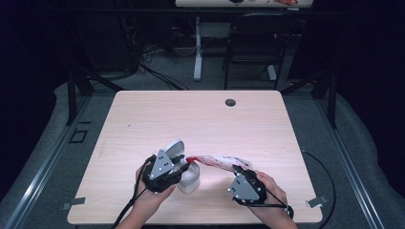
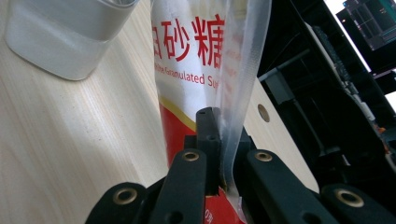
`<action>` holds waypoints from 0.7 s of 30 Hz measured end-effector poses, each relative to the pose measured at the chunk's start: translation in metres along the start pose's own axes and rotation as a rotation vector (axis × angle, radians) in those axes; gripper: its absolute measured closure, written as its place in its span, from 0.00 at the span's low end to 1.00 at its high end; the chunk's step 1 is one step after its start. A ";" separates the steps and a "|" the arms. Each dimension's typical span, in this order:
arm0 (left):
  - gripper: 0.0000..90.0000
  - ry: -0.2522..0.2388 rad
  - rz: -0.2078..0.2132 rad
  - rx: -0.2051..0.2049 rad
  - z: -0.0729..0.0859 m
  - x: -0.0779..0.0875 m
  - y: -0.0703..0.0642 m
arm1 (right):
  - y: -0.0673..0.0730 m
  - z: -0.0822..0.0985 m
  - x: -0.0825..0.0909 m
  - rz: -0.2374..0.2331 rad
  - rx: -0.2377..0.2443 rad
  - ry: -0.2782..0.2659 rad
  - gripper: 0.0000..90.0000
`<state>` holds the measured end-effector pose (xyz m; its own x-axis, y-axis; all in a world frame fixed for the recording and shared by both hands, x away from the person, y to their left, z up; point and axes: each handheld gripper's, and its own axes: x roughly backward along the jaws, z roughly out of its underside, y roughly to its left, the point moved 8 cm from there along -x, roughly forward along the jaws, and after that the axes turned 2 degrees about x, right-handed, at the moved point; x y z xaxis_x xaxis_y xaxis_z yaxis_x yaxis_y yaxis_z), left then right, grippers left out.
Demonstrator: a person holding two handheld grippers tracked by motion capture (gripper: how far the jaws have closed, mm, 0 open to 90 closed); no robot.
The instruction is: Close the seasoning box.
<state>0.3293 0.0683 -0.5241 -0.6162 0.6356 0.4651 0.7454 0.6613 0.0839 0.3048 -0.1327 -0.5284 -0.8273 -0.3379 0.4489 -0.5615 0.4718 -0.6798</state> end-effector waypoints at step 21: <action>0.77 -0.048 0.031 -0.010 -0.018 0.006 -0.003 | -0.001 0.006 -0.004 -0.043 -0.099 -0.033 0.98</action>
<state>0.3278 0.0630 -0.5057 -0.6044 0.6738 0.4251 0.7665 0.6373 0.0796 0.3094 -0.1369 -0.5331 -0.8022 -0.3853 0.4561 -0.5969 0.5340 -0.5987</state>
